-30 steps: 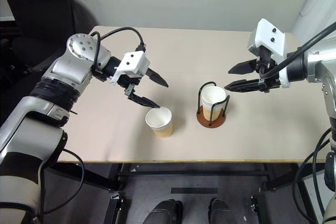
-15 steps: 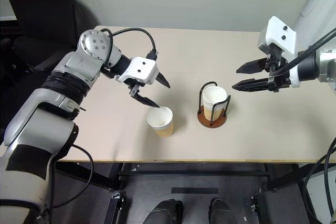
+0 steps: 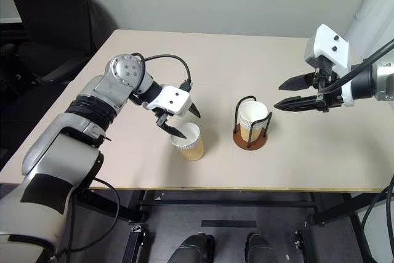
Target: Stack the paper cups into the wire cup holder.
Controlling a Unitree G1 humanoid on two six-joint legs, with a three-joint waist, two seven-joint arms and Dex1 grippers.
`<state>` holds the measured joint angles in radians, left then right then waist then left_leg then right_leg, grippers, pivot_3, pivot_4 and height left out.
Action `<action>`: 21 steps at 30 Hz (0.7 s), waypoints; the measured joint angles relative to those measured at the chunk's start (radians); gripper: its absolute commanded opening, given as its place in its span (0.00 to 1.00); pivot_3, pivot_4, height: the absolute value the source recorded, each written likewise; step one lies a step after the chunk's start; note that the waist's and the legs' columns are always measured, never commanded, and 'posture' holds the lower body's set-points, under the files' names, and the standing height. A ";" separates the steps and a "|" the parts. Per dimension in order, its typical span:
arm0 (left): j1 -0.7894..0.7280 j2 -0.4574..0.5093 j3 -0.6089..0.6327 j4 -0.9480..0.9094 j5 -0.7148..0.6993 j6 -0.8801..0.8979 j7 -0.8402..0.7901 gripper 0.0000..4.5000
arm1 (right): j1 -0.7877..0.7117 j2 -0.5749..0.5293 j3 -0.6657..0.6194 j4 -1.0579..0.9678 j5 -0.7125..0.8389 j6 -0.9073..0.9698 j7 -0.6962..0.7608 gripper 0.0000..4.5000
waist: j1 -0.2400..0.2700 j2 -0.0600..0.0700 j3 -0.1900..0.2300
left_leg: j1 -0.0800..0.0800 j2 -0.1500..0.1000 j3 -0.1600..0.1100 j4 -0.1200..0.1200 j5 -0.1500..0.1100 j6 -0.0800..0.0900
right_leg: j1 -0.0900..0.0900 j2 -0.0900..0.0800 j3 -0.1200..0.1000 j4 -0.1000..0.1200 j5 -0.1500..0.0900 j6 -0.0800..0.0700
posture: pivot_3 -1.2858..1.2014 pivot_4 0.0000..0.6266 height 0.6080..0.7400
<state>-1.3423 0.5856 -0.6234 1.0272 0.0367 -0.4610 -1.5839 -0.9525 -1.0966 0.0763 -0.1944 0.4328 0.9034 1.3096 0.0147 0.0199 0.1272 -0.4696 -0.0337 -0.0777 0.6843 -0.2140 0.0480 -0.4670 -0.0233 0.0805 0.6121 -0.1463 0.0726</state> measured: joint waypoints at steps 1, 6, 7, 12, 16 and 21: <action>0.000 -0.004 0.003 0.002 0.005 -0.001 0.000 0.89 | 0.000 -0.004 0.000 -0.001 0.003 0.000 -0.001 0.51 | 0.000 0.000 0.000 | 0.000 0.000 0.000 0.000 0.000 0.000 | 0.000 0.000 0.000 0.000 0.000 0.000 | 0.52 0.24 1.00; 0.000 -0.018 0.024 0.013 0.018 -0.006 0.000 0.89 | 0.003 -0.016 -0.003 -0.005 0.015 0.000 -0.005 0.51 | 0.000 0.000 0.000 | 0.000 0.000 0.000 0.000 0.000 0.000 | 0.000 0.000 0.000 0.000 0.000 0.000 | 0.52 0.24 1.00; 0.000 -0.019 0.025 0.016 0.023 -0.009 0.000 0.89 | 0.004 -0.016 -0.006 -0.005 0.016 0.000 -0.006 0.51 | 0.000 0.000 0.000 | 0.000 0.000 0.000 0.000 0.000 0.000 | 0.000 0.000 0.000 0.000 0.000 0.000 | 0.52 0.24 1.00; 0.000 -0.043 0.047 0.043 0.053 -0.011 0.000 0.89 | 0.013 -0.020 -0.012 -0.005 0.016 -0.002 -0.009 0.51 | 0.001 0.000 0.000 | 0.000 0.000 0.000 0.001 0.000 0.000 | 0.000 0.000 0.000 0.000 0.001 0.001 | 0.52 0.24 1.00; 0.000 -0.076 0.058 0.096 0.128 -0.018 0.068 0.69 | 0.023 -0.022 -0.012 -0.005 0.016 -0.004 -0.010 0.52 | 0.001 0.000 0.000 | 0.000 0.000 0.001 0.001 0.000 0.000 | 0.001 -0.001 0.001 0.000 0.001 0.001 | 0.52 0.24 1.00; 0.022 -0.120 0.063 0.147 0.181 -0.017 0.105 0.27 | 0.039 -0.023 -0.013 -0.006 0.016 -0.012 -0.010 0.52 | 0.001 0.000 0.000 | 0.000 0.000 0.001 0.002 0.000 0.001 | 0.000 0.000 0.001 0.000 0.001 0.002 | 0.52 0.24 1.00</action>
<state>-1.3201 0.4654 -0.5603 1.1743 0.2179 -0.4779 -1.4788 -0.9138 -1.1198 0.0636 -0.2003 0.4491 0.8915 1.2998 0.0159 0.0198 0.1271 -0.4696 -0.0336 -0.0768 0.6861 -0.2138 0.0486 -0.4666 -0.0233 0.0811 0.6125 -0.1450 0.0741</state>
